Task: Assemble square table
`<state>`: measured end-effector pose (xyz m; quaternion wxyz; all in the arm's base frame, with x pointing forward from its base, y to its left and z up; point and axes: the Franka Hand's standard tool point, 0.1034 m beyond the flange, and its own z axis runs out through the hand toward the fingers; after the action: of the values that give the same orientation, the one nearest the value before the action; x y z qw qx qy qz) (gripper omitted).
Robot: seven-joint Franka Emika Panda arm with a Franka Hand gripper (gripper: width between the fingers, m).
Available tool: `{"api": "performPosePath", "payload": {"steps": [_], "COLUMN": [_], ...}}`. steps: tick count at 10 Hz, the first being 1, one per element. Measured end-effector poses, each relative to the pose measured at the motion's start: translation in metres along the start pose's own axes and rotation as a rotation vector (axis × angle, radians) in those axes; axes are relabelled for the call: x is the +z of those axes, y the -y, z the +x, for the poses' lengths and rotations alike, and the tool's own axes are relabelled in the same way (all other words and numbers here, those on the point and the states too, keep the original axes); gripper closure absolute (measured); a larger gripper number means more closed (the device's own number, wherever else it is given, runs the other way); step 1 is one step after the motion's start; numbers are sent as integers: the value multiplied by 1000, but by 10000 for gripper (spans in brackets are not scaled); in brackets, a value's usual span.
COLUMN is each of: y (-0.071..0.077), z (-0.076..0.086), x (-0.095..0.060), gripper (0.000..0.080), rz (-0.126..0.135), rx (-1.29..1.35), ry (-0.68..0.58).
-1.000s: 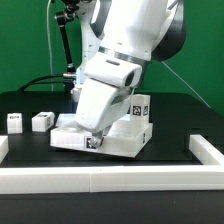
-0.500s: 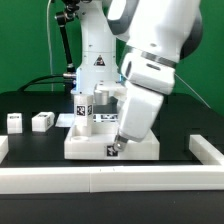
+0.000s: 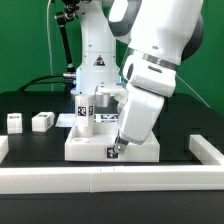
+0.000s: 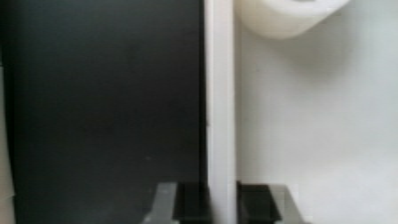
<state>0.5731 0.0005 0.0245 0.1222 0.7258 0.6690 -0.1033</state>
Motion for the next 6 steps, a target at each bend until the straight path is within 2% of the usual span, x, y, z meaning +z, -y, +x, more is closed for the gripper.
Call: {"api": "performPosePath", "payload": {"steps": [2,4,6], "y": [-1,-16,-29], "z": [17,41,58], "x": [-5,-17,-21], "gripper": [737,737,737], "rz": [-2,-18,-24], "rx": [-9,-17,-31], "ry": [-10,-21,-19]}}
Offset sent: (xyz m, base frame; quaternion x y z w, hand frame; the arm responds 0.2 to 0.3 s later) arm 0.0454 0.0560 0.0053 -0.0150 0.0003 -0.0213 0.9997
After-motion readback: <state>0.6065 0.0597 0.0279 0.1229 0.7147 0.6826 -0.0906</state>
